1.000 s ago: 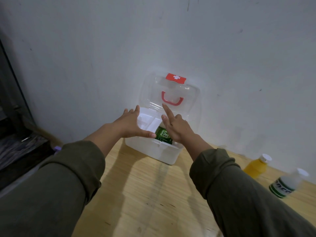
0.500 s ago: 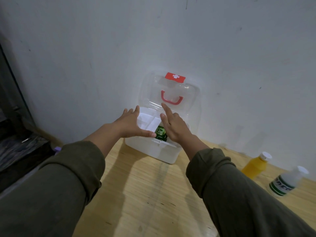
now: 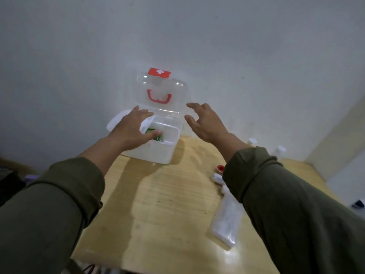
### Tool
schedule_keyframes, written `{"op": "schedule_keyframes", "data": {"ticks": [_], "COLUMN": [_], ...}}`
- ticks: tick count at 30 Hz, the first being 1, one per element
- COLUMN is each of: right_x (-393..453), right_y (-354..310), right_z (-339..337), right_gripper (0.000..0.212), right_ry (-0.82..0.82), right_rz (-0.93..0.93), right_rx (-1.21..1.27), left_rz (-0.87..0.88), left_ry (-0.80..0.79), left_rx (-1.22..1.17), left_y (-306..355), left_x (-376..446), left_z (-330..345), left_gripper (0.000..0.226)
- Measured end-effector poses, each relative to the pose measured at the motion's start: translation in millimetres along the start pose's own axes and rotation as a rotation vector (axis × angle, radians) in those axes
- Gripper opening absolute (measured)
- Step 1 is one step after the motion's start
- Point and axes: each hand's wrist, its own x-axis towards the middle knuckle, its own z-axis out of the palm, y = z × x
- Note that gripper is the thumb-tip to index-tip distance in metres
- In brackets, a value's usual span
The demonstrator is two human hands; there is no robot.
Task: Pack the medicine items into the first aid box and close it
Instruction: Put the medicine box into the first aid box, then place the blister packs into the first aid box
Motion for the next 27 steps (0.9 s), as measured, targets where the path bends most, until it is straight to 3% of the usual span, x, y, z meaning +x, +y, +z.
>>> {"op": "schedule_keyframes", "data": {"ticks": [5,8,12,20,27], "right_x": [-59.1,-97.1,-141.1,-191.8,-191.3], "right_y": [24.0,36.6,53.6,72.3,61.0], "right_z": [-23.3,-27.5,-23.5,-27.1,-34.7], "right_gripper": [0.047,0.047,0.048,0.064,0.066], "right_ry": [-0.008,-0.044,-0.129,-0.401,-0.592], "right_rz": [0.103,0.152,0.186,0.103,0.015], "right_rx": [-0.042,-0.078,-0.084,-0.165,-0.423], "left_rz": [0.092,0.143,0.22,0.008,-0.034], "left_ry": [-0.081,-0.156,-0.138,-0.484,-0.597], "left_rx": [-0.061,0.042,0.141,0.163,0.281], "left_y": [45.5,62.5,77.3,87.0,94.1], "left_x": [-36.0,-57.1,-82.9,-115.9,-117.8], "left_z": [30.1,52.8,77.9,102.4,102.0], "left_gripper": [0.071,0.077,0.07,0.096,0.096]}}
